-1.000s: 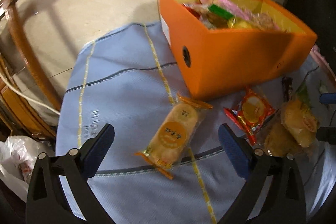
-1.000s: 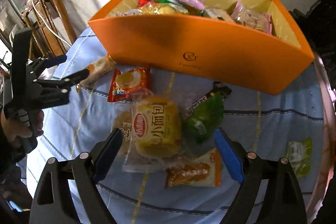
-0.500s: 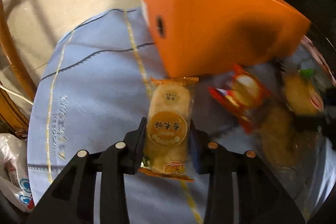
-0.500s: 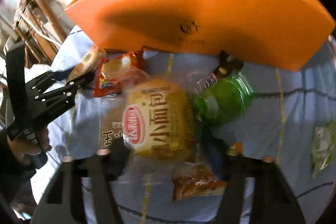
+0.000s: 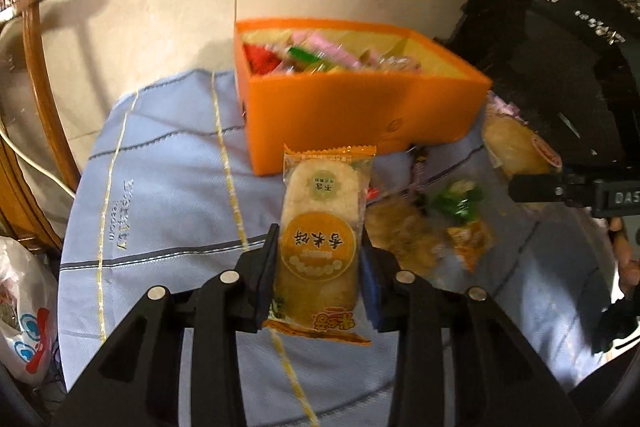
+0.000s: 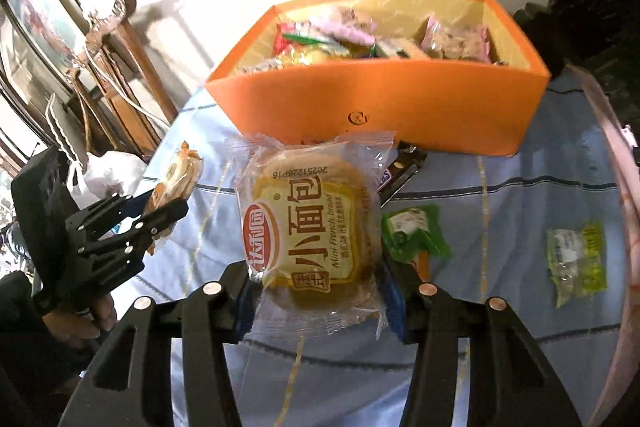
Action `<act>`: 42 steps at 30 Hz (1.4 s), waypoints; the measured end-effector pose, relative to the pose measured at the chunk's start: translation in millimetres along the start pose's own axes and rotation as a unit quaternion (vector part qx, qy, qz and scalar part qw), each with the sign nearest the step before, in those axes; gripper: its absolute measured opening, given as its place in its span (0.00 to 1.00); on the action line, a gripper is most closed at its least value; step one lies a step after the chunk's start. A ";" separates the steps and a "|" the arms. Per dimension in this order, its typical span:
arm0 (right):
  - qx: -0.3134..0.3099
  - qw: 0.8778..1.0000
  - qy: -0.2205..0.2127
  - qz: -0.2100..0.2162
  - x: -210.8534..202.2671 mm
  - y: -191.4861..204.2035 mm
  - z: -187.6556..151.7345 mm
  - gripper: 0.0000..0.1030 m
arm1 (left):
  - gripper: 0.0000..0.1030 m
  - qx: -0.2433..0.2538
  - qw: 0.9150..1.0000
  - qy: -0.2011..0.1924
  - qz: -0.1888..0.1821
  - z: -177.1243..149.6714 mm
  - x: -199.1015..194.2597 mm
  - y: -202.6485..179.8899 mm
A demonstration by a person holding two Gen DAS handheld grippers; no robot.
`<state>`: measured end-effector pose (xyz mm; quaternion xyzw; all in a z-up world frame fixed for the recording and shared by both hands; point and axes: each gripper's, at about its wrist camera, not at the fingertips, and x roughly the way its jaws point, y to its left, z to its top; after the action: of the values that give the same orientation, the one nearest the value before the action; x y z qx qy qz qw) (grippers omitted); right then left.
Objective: Organize snacks
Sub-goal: 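Grasp the orange-labelled cake pack with the left tool while the right tool grasps the round bun pack, then lift the cake pack and bun pack over the orange box and release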
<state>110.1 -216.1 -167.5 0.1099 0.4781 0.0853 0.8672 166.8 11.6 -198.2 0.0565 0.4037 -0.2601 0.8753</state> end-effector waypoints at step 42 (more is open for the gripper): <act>0.017 0.996 -0.036 -0.077 10.6 -81.2 93.6 0.77 | 0.96 -0.025 0.999 -0.010 0.032 111.7 62.2 -8.3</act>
<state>198.6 -301.6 -149.7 0.0908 0.4553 0.0059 0.8857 271.8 -55.5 -168.5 0.0453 0.3990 -0.2222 0.8885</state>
